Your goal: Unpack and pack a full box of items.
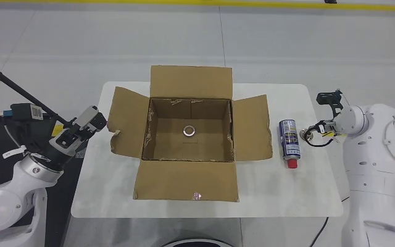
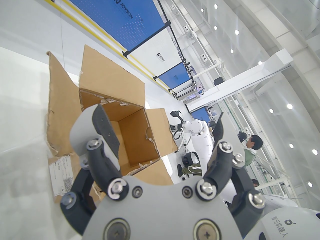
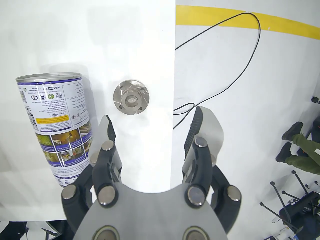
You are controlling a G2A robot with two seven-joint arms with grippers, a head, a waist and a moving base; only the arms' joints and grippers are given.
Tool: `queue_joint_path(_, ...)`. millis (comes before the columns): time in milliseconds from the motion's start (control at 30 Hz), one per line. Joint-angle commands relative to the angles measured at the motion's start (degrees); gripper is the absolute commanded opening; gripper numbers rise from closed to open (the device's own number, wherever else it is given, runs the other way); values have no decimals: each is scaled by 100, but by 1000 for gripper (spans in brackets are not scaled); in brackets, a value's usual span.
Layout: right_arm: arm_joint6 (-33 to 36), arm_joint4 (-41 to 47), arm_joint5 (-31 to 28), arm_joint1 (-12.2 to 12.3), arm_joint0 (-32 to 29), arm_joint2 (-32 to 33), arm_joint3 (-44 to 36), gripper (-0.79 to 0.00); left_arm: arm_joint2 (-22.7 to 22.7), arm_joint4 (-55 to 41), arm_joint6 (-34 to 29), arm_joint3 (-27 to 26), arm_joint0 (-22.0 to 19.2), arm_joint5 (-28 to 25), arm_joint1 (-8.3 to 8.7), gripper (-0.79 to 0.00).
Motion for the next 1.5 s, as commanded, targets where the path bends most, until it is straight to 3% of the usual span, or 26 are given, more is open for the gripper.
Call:
queue_joint_path(0, 1, 0, -1, 0, 0, 0, 0, -172, 0, 0, 0, 0, 0, 0, 0, 0)
queue_joint_path(800, 1, 0, -1, 0, 0, 0, 0, -172, 0, 0, 0, 0, 0, 0, 0, 0)
queue_joint_path(833, -55, 2, 3, -3, -15, -16, -22, 0, 0, 0, 0, 0, 0, 0, 0, 0)
queue_joint_path(1233, -291, 342, 670, -26, -22, -92, 285, 0, 0, 0, 0, 0, 0, 0, 0, 0)
queue_joint_path(1300, -366, 337, 851, -35, 23, -129, 435, -40, 0, 0, 0, 0, 0, 0, 0, 0)
queue_joint_path(1467, -542, 291, 1135, -49, 188, -221, 910, -342, 0, 0, 0, 0, 0, 0, 0, 0)
